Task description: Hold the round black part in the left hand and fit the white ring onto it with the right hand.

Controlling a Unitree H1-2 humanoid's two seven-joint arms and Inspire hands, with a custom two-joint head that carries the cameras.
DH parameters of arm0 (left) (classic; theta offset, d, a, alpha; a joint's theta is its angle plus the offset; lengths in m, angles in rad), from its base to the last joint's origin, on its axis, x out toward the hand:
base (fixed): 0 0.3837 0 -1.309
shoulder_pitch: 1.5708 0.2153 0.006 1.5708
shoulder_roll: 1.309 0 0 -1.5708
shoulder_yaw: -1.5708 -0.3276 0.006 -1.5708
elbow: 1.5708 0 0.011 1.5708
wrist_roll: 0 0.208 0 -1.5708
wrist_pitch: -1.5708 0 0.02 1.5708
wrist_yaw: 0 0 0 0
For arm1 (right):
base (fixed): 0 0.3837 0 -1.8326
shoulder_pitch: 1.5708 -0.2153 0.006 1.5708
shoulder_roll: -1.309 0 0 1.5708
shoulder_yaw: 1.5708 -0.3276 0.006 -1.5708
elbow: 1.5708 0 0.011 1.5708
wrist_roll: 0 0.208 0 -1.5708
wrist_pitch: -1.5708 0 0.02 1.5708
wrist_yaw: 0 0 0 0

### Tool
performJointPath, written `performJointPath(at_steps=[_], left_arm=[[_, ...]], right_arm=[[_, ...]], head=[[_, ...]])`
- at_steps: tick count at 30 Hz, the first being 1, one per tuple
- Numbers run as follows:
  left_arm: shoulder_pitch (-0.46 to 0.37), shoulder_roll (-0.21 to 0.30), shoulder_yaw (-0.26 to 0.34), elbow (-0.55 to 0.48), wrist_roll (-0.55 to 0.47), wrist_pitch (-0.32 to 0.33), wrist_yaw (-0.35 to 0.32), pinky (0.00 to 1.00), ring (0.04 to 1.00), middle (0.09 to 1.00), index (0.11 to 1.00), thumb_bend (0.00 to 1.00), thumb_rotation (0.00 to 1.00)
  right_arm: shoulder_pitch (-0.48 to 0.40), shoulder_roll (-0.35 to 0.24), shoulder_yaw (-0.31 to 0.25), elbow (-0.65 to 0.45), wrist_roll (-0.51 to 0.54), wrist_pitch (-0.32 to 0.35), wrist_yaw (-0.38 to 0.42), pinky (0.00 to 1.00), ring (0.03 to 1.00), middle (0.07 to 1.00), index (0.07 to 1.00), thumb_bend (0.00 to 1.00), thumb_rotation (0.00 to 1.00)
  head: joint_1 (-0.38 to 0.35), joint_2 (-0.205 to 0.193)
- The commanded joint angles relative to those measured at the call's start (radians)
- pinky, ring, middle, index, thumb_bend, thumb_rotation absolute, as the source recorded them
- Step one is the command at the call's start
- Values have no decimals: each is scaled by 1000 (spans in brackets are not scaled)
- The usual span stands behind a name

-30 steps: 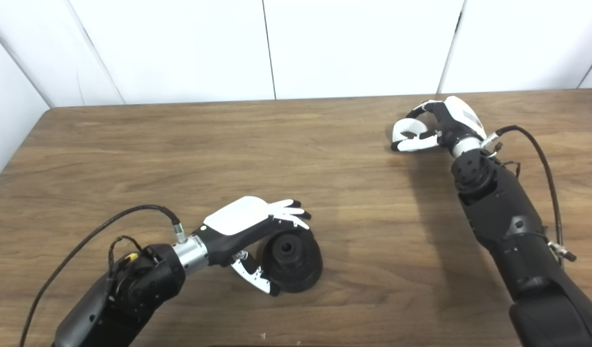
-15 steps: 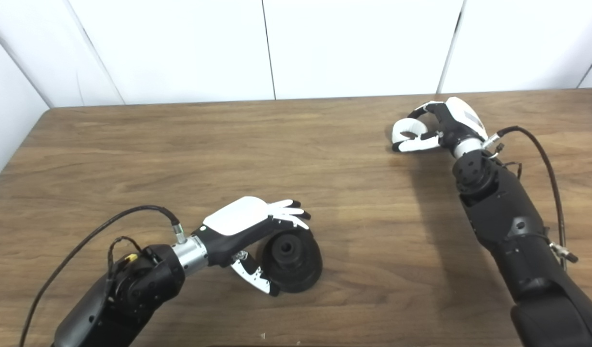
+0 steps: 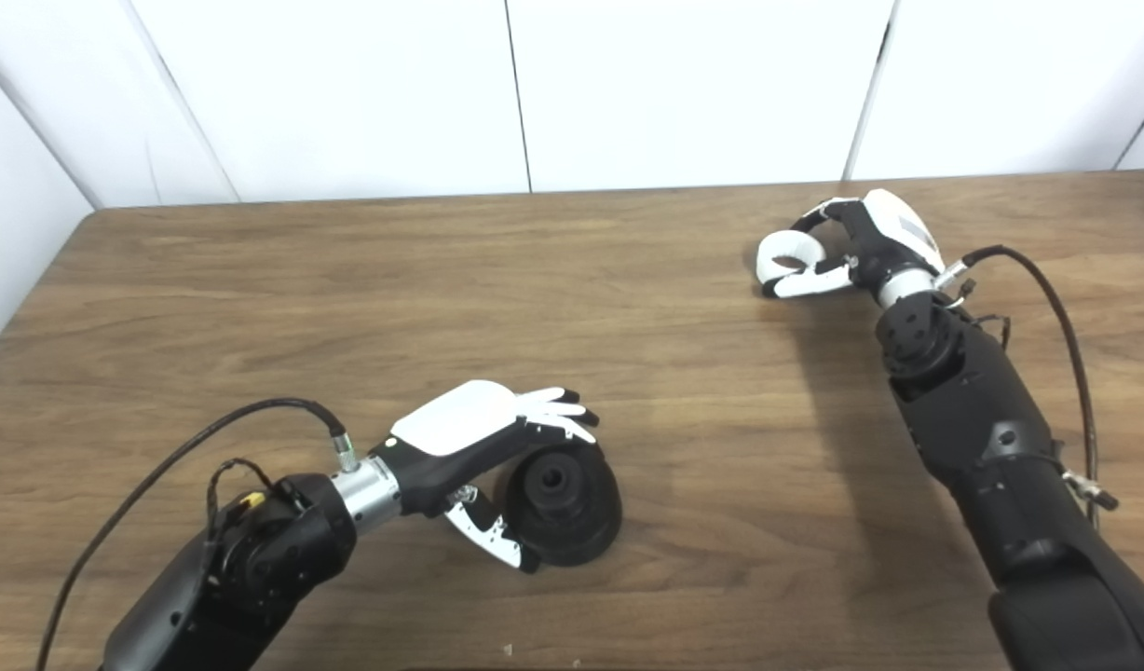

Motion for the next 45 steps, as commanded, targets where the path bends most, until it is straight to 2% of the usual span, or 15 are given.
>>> performJointPath(at_steps=[1, 3, 4, 5, 8, 20, 30, 34, 45], left_arm=[[15, 17, -17, 0, 5, -2, -39, 895, 972, 911, 496, 523, 73], [15, 17, -16, 0, 2, -2, -38, 893, 971, 910, 496, 523, 73], [14, 17, -16, -1, 3, 0, -40, 894, 973, 911, 496, 523, 73], [14, 18, -17, -1, 4, 1, -42, 900, 975, 912, 496, 523, 73], [13, 18, -16, 1, 0, 2, -42, 917, 978, 914, 496, 522, 73], [18, 24, -17, 14, 3, -15, -28, 905, 971, 911, 496, 522, 76], [15, 16, -17, 29, 7, -21, -27, 889, 970, 910, 496, 522, 76], [14, 16, -18, 32, 10, -21, -27, 902, 972, 911, 496, 522, 75], [11, 18, -17, 45, 12, -20, -29, 901, 972, 915, 496, 521, 77]], right_arm=[[-36, -21, -9, -20, -5, -38, -28, 887, 958, 889, 624, 786, 194], [-36, -20, -10, -18, -3, -42, -32, 890, 958, 889, 617, 781, 184], [-36, -20, -11, -17, -2, -45, -34, 893, 960, 890, 557, 655, 165], [-35, -20, -12, -17, -1, -47, -38, 895, 960, 889, 520, 578, 153], [-34, -17, -15, -13, 0, -55, -50, 896, 957, 884, 496, 530, 146], [-27, -15, -21, -14, 9, -90, -74, 879, 947, 867, 491, 524, 151], [-14, -23, -27, -78, 8, -75, -55, 877, 949, 875, 491, 523, 150], [4, -32, -26, -153, 2, -45, -20, 870, 946, 873, 490, 523, 148], [56, -66, -30, -413, 22, 66, 163, 904, 949, 877, 491, 523, 146]], head=[[1, 1], [1, 1], [0, 2], [0, 2], [1, 0], [-8, -10], [-10, -11], [-10, -10], [-9, -9]])
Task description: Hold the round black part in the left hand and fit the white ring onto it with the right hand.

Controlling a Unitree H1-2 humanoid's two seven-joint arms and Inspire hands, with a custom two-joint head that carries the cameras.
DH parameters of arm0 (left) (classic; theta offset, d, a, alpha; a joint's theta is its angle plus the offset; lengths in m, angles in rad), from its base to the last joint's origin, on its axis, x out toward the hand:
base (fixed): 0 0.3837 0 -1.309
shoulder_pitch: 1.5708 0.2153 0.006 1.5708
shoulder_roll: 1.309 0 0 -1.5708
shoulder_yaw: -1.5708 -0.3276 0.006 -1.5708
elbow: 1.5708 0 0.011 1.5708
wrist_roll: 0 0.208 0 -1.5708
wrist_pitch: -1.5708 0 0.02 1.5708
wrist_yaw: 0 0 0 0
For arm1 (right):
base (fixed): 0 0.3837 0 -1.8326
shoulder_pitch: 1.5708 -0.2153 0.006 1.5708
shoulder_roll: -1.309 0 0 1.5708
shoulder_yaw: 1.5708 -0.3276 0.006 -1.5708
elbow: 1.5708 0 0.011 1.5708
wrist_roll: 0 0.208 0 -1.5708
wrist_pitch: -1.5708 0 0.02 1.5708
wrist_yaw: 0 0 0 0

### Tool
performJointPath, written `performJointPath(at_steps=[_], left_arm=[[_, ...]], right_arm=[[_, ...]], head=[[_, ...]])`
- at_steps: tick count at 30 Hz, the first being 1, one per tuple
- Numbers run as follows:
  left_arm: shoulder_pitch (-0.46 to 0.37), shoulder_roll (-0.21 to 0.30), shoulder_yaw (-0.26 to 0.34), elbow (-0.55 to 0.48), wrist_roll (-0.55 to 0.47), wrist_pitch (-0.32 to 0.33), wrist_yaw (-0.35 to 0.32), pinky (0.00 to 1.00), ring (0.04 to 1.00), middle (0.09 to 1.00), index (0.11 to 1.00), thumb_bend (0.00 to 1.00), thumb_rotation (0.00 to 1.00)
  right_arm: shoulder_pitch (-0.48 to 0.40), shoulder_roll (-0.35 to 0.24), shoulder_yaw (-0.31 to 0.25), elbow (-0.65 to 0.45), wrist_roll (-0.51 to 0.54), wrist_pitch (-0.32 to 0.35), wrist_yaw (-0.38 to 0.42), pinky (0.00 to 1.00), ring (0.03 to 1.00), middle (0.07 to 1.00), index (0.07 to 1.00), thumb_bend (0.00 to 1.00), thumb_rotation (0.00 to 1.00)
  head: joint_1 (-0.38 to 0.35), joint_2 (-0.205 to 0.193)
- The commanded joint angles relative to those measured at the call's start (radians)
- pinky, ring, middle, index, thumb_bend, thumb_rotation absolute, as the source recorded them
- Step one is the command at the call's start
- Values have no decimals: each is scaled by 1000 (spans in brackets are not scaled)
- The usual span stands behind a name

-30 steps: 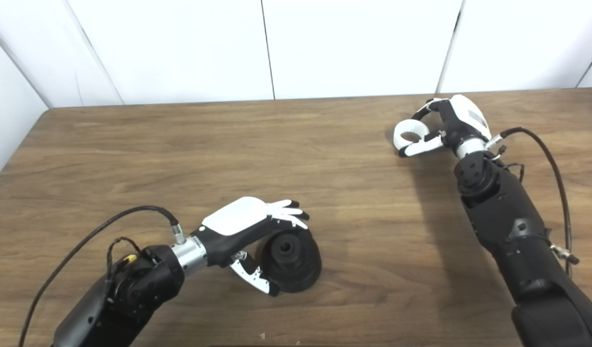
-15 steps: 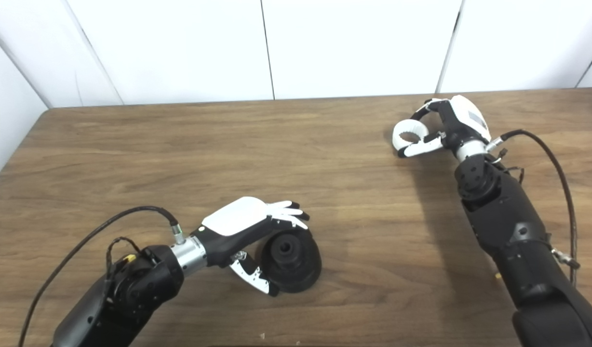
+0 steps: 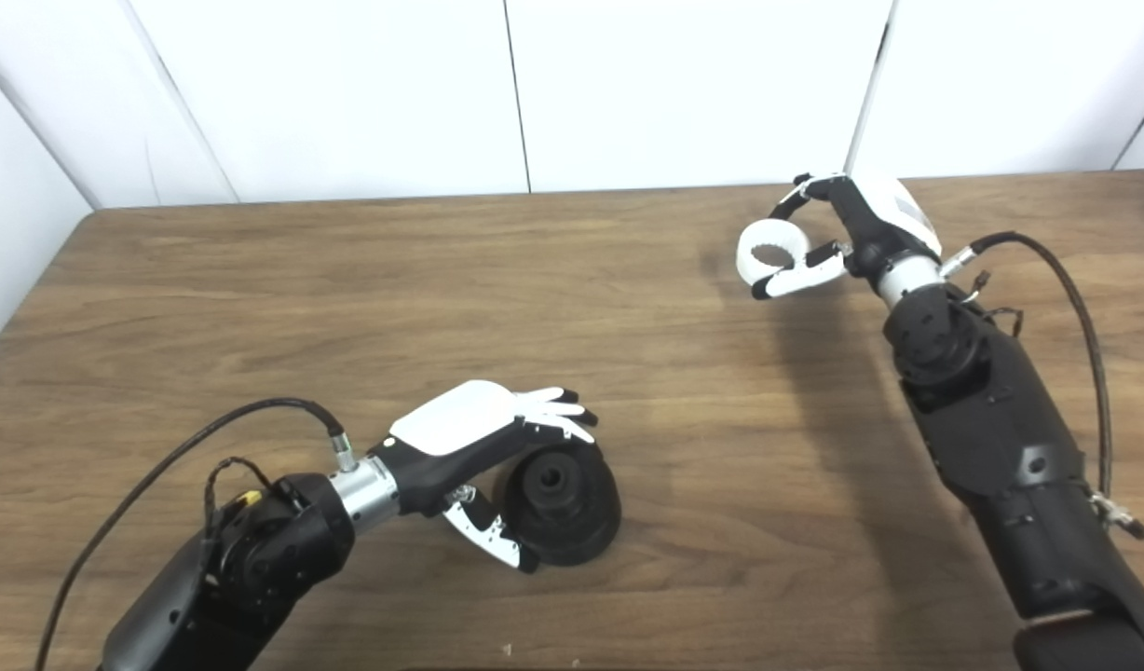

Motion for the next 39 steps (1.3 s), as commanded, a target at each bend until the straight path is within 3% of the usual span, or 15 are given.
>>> performJointPath(at_steps=[1, 14, 21, 39], left_arm=[[12, 17, -21, 31, 17, -3, -32, 904, 972, 914, 496, 521, 77], [12, 15, -19, 34, 7, 13, -37, 917, 979, 921, 496, 522, 75], [9, 11, -21, 36, 8, 15, -34, 906, 979, 918, 496, 522, 76], [15, 2, -22, 38, 6, 8, -17, 908, 971, 914, 496, 522, 74]], right_arm=[[-37, -24, -14, -72, 3, 18, 23, 906, 949, 877, 491, 523, 145], [50, -38, -31, -378, 9, 96, 129, 925, 949, 875, 490, 524, 144], [102, -40, -52, -495, 22, 95, 156, 920, 946, 880, 491, 523, 147], [196, -21, -9, -832, -8, 196, 295, 873, 959, 892, 490, 523, 144]], head=[[1, 1], [3, 8], [3, 10], [14, 15]])
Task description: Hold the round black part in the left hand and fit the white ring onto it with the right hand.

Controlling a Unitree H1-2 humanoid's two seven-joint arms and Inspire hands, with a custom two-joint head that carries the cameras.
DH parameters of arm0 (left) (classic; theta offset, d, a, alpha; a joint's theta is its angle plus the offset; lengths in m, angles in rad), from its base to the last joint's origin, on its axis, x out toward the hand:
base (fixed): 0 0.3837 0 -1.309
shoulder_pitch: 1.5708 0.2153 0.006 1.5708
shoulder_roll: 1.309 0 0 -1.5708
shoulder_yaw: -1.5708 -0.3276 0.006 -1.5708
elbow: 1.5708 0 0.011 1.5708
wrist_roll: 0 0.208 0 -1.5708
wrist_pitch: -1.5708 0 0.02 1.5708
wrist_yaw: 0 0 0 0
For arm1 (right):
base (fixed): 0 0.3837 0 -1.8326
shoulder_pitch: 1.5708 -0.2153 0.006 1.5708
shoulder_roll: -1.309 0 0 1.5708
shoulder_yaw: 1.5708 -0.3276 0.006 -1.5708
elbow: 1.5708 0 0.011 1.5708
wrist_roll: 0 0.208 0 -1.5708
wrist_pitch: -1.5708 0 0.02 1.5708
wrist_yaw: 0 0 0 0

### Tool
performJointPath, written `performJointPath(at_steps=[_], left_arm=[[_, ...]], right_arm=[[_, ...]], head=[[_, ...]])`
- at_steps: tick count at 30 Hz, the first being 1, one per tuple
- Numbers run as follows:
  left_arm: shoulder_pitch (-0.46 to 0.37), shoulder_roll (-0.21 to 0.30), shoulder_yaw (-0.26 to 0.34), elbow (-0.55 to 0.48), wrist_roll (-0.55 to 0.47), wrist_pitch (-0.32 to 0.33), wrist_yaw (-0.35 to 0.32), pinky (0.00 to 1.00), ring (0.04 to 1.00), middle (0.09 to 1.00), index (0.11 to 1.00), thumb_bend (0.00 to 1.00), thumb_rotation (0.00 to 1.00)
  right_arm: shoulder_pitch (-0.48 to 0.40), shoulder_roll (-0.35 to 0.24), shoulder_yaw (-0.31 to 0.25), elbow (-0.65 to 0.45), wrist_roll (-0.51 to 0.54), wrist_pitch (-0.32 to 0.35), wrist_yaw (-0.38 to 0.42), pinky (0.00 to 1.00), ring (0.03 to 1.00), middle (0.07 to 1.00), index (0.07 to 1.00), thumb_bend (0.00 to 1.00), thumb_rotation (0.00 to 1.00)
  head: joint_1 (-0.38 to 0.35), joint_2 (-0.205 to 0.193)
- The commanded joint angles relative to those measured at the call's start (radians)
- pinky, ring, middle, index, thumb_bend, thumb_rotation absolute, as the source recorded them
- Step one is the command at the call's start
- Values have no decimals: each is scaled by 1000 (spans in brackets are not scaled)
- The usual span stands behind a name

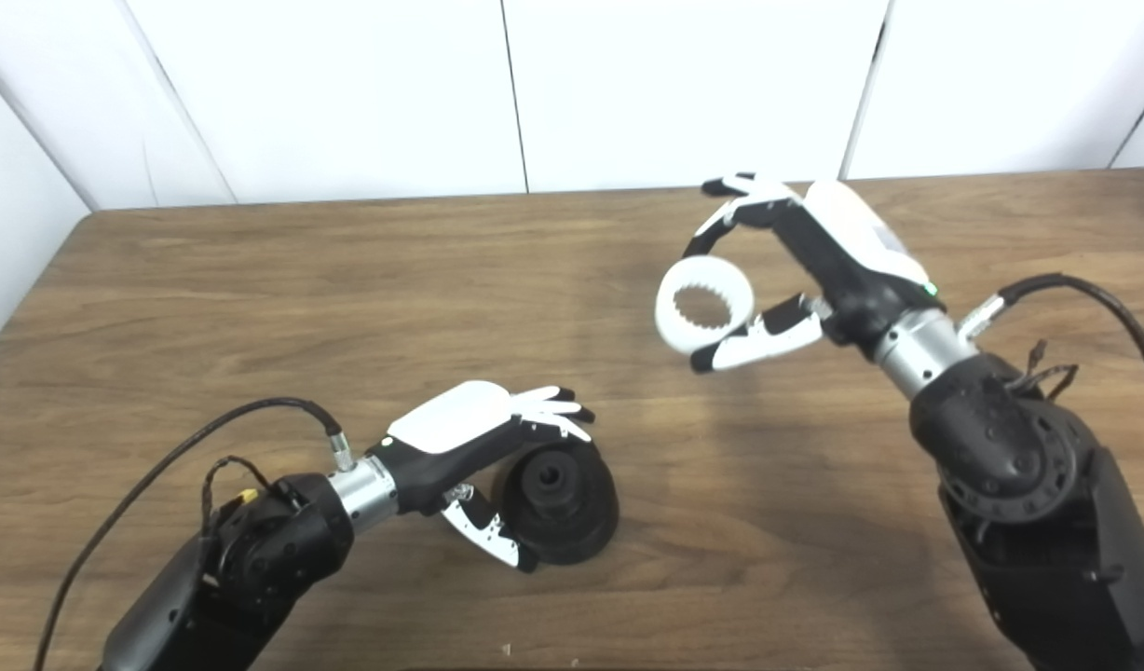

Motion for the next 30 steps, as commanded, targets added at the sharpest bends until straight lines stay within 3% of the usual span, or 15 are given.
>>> performJointPath(at_steps=[1, 14, 30], left_arm=[[15, 5, -24, 28, 23, -5, -20, 907, 970, 913, 496, 522, 74], [8, -2, -25, 23, 23, 11, -29, 914, 979, 917, 496, 523, 72], [4, -2, -26, 26, 24, 1, -24, 902, 972, 911, 496, 523, 73]], right_arm=[[-21, 2, -7, -64, -12, 8, 15, 873, 961, 894, 490, 523, 144], [65, 29, -11, -209, -3, 8, 100, 893, 979, 895, 489, 523, 143], [116, 55, 18, -220, -5, -15, 119, 900, 978, 887, 489, 524, 144]], head=[[1, 1], [6, 10], [6, 17]])
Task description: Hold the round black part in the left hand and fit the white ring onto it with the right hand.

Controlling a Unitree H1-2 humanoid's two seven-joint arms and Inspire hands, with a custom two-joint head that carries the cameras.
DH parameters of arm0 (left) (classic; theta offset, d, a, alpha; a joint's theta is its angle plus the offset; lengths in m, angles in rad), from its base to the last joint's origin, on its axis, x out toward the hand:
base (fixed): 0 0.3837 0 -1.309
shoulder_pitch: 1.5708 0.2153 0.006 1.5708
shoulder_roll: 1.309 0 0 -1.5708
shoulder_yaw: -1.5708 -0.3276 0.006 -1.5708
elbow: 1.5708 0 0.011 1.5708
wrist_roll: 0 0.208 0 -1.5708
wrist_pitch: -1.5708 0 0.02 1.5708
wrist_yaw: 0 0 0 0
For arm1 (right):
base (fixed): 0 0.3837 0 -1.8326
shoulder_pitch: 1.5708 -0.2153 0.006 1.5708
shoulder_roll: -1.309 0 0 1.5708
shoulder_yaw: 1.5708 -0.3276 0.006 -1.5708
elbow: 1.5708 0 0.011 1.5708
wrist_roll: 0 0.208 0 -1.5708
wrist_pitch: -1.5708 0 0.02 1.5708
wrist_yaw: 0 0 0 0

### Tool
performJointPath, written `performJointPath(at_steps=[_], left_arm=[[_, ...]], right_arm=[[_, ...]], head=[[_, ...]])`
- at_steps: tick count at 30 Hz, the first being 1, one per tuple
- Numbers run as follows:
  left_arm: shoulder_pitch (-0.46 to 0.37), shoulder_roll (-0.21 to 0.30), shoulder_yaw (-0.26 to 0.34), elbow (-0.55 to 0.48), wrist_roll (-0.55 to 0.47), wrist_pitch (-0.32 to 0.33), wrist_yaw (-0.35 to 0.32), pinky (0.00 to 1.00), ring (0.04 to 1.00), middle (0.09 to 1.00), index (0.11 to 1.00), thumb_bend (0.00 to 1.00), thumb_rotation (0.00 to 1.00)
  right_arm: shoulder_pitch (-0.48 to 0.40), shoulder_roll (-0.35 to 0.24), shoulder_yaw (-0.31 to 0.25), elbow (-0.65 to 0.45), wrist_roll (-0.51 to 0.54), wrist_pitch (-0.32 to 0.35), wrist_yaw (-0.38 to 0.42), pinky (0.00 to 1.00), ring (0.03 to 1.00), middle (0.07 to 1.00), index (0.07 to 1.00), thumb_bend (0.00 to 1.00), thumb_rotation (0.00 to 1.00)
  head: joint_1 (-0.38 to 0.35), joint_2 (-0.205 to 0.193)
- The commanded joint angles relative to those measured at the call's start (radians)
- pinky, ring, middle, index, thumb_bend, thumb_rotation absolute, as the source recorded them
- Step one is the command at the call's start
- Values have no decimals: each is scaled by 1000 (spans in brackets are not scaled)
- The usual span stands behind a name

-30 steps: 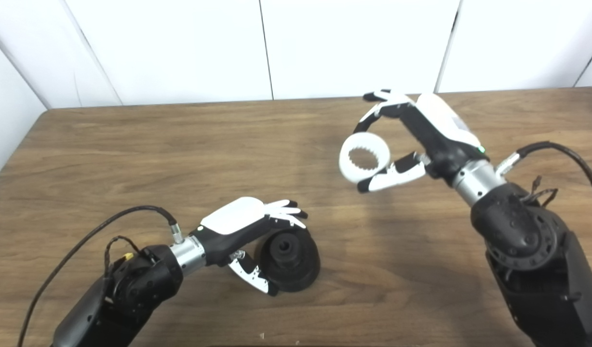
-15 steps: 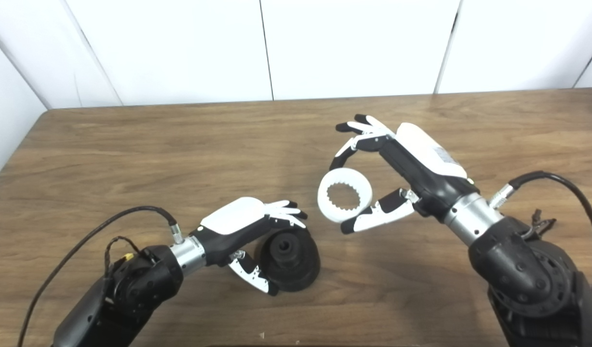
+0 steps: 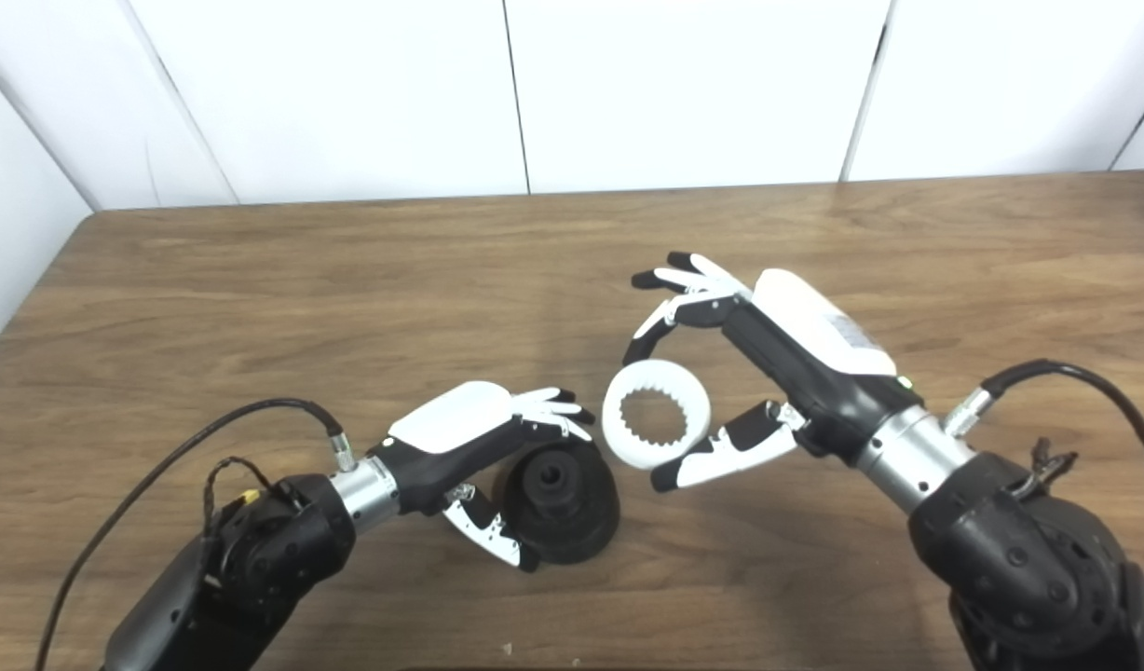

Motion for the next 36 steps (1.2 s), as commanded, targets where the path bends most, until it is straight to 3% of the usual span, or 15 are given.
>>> performJointPath(at_steps=[1, 5, 14, 36], left_arm=[[4, 2, -26, 27, 24, -5, -24, 900, 972, 912, 496, 522, 73], [5, 3, -24, 25, 19, -7, -23, 897, 972, 911, 496, 523, 73], [2, 3, -25, 17, 23, 8, -34, 895, 980, 919, 496, 522, 73], [4, 3, -28, 12, 26, -4, -30, 879, 968, 914, 497, 521, 74]], right_arm=[[-20, 9, 0, -9, -4, -27, -17, 897, 979, 887, 489, 525, 144], [-20, 21, 20, 10, -14, -35, -16, 912, 986, 890, 490, 524, 145], [-16, 56, 70, 59, -59, -56, -27, 842, 981, 893, 489, 525, 147], [-21, 102, 171, 107, -148, -93, -8, 913, 986, 884, 490, 523, 150]], head=[[1, 0], [-1, 6], [0, 8], [0, 16]])
